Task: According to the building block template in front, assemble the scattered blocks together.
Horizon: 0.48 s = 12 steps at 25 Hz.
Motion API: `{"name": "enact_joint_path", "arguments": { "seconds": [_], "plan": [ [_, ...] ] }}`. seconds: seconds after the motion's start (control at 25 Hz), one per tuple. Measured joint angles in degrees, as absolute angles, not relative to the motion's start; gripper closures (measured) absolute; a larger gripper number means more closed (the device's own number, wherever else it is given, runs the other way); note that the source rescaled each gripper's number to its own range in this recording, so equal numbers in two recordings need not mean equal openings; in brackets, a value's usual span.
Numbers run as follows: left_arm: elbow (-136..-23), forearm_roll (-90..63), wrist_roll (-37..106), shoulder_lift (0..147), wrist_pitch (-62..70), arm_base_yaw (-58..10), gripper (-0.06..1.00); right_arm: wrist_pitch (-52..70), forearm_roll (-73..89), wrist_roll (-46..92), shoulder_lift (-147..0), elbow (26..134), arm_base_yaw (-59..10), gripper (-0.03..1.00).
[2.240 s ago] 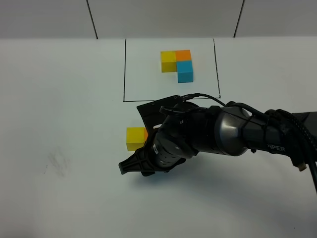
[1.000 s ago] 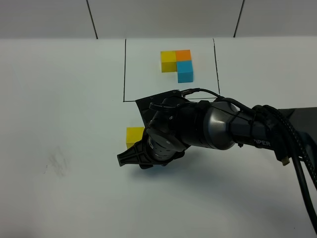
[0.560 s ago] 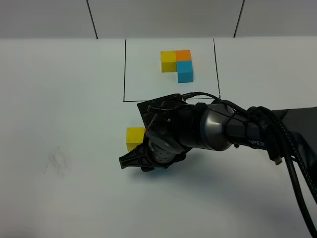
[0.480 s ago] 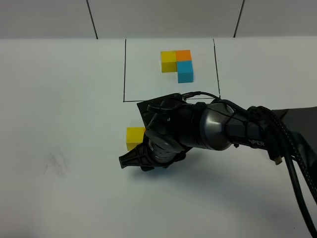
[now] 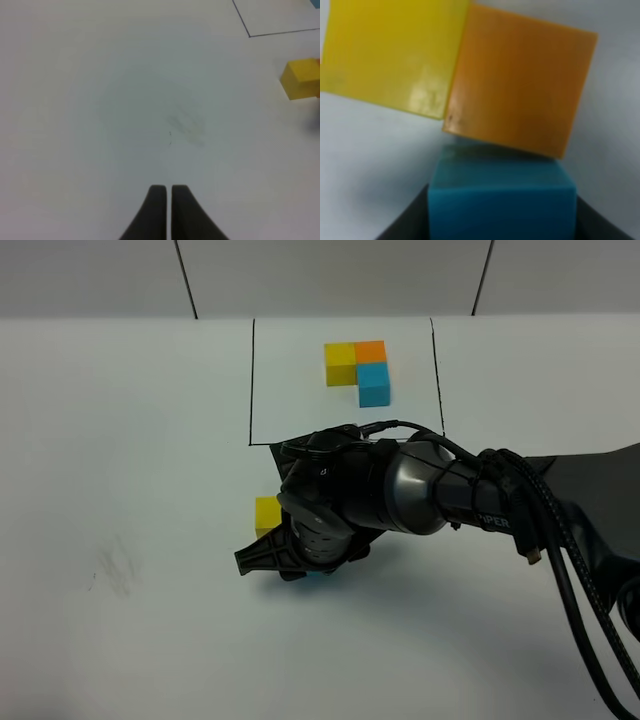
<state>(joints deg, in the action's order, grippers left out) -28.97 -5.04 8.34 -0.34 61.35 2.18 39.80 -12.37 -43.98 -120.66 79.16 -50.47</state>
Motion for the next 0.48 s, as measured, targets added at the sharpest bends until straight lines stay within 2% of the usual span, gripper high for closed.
{"name": "enact_joint_path", "arguments": {
  "seconds": [0.48],
  "plan": [
    [-28.97,-5.04,8.34,-0.34,61.35,2.18,0.94,39.97,-12.32,-43.98,-121.60,79.63,-50.47,0.48]
  ]
}}
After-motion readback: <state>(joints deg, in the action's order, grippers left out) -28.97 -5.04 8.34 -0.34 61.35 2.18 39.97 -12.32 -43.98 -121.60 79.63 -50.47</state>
